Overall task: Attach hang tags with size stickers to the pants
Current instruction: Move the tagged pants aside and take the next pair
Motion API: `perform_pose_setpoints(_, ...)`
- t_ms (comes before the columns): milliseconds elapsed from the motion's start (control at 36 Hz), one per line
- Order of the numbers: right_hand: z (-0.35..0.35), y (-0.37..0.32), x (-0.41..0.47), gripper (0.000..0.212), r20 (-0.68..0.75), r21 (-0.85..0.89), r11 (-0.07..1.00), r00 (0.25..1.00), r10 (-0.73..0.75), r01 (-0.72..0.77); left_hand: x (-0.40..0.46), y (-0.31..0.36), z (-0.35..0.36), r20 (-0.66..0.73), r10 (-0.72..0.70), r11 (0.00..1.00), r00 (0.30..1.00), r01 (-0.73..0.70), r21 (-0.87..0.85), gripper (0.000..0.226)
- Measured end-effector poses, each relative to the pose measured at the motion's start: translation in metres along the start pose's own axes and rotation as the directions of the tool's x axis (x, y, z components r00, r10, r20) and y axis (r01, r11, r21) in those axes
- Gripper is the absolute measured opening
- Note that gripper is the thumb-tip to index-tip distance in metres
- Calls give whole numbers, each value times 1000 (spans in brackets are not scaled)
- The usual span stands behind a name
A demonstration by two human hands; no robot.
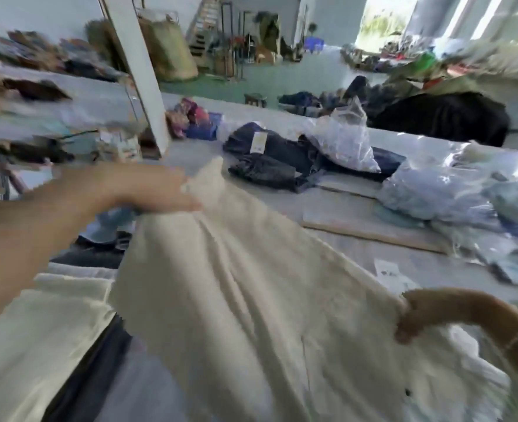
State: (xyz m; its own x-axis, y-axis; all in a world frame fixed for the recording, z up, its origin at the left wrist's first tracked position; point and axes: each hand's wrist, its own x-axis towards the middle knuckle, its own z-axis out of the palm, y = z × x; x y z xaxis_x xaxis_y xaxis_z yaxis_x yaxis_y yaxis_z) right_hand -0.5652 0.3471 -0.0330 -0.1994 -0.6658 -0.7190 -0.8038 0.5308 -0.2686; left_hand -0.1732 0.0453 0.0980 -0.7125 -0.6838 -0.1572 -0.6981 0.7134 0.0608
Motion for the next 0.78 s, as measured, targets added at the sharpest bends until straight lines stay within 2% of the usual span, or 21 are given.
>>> perform_pose_setpoints(56,11,-4,11,87,37,-180,981,996,76,-69,-8,9,65,263,28,998,964,-11,-66,43)
perform_pose_setpoints(139,38,-19,40,76,36,-224,964,987,156,-145,-15,19,175,458,-89,959,885,200,-199,44)
perform_pose_setpoints(194,66,-29,60,62,-55,-267,949,986,159,-168,-21,15,230,416,-248,918,875,349,-187,48)
perform_pose_setpoints(278,109,-36,81,43,-334,-243,938,929,158,-247,-30,16,285,261,-459,860,850,498,-109,42)
perform_pose_setpoints(333,126,-37,87,54,-414,-175,951,896,162,-253,-30,28,299,108,-466,883,878,470,-17,41)
perform_pose_setpoints(389,139,-34,86,62,-502,-47,979,852,147,-197,-32,52,305,-7,-393,919,919,393,-6,54)
perform_pose_setpoints(444,152,-20,76,58,-671,125,986,722,167,-112,-32,80,311,-79,-224,973,971,218,-81,66)
perform_pose_setpoints(500,166,5,59,45,-744,386,918,559,366,-88,-33,108,323,-121,-30,997,992,21,-79,65)
perform_pose_setpoints(528,173,20,51,41,-696,519,847,516,499,-119,-35,121,327,-105,21,997,994,-29,-73,64)
perform_pose_setpoints(556,182,38,41,42,-596,641,750,511,619,-161,-37,136,334,-91,59,996,994,-64,-64,65)
perform_pose_setpoints(611,196,61,30,53,-378,798,572,583,719,-189,-41,156,346,-7,115,991,993,-116,-61,69)
perform_pose_setpoints(639,202,67,25,60,-308,834,519,623,719,-188,-43,164,349,5,112,992,994,-112,-58,68)
perform_pose_setpoints(694,206,69,17,71,-232,856,482,695,680,-186,-45,174,351,-5,65,997,998,-65,-52,62)
perform_pose_setpoints(778,195,62,3,82,-102,900,415,859,502,-135,-46,185,341,75,-54,988,996,65,-143,74)
